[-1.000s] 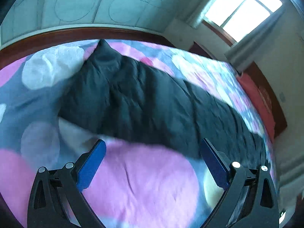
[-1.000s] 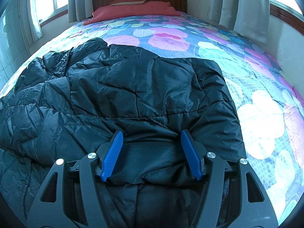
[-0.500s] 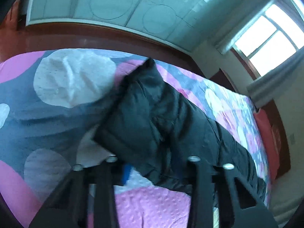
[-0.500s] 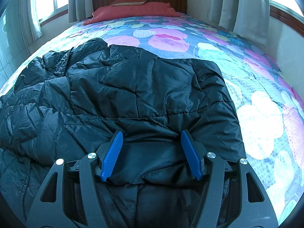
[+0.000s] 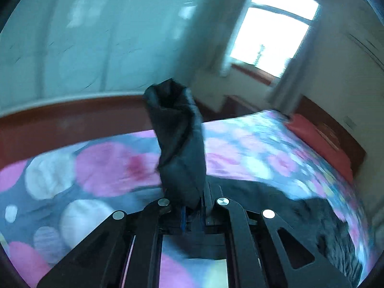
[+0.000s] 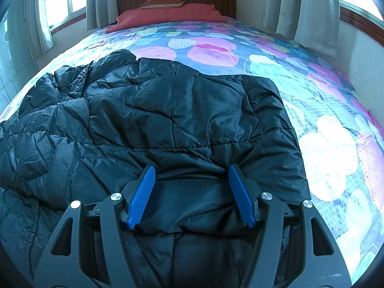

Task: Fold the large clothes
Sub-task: 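Grasp the other sleeve with the left gripper and fold it over the body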

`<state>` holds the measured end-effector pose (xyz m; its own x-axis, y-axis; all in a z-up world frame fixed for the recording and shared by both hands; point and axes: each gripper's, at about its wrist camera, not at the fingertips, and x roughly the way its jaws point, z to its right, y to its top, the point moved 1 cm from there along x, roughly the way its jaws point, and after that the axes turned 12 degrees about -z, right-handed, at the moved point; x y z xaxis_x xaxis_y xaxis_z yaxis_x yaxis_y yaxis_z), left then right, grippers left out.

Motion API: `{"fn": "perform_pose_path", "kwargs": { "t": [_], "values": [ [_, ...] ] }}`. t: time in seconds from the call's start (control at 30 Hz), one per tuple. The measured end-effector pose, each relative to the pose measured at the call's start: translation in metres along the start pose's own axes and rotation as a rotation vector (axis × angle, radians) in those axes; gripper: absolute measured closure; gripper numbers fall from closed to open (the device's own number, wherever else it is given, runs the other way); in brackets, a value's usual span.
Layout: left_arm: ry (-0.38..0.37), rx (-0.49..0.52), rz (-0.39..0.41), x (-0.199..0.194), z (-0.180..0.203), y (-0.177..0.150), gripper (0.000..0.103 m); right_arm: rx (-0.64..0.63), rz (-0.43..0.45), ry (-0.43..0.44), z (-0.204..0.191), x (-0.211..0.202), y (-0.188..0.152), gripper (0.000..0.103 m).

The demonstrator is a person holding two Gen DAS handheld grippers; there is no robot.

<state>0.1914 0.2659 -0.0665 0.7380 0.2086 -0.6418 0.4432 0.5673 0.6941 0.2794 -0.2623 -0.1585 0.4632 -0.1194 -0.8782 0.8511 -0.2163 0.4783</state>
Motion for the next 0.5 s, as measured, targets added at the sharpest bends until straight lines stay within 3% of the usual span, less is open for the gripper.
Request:
{"fn": "perform_pose_path", "kwargs": {
  "t": [0.23,0.5],
  "values": [
    [-0.135,0.270,-0.064,0.005,0.132,-0.039,0.095,0.002,0.001,0.005,0.000,0.000,0.000,0.039],
    [-0.206,0.502,-0.182,0.020,0.235,-0.115,0.095,0.005,0.004,0.018,0.002,0.000,0.003,0.038]
  ]
}}
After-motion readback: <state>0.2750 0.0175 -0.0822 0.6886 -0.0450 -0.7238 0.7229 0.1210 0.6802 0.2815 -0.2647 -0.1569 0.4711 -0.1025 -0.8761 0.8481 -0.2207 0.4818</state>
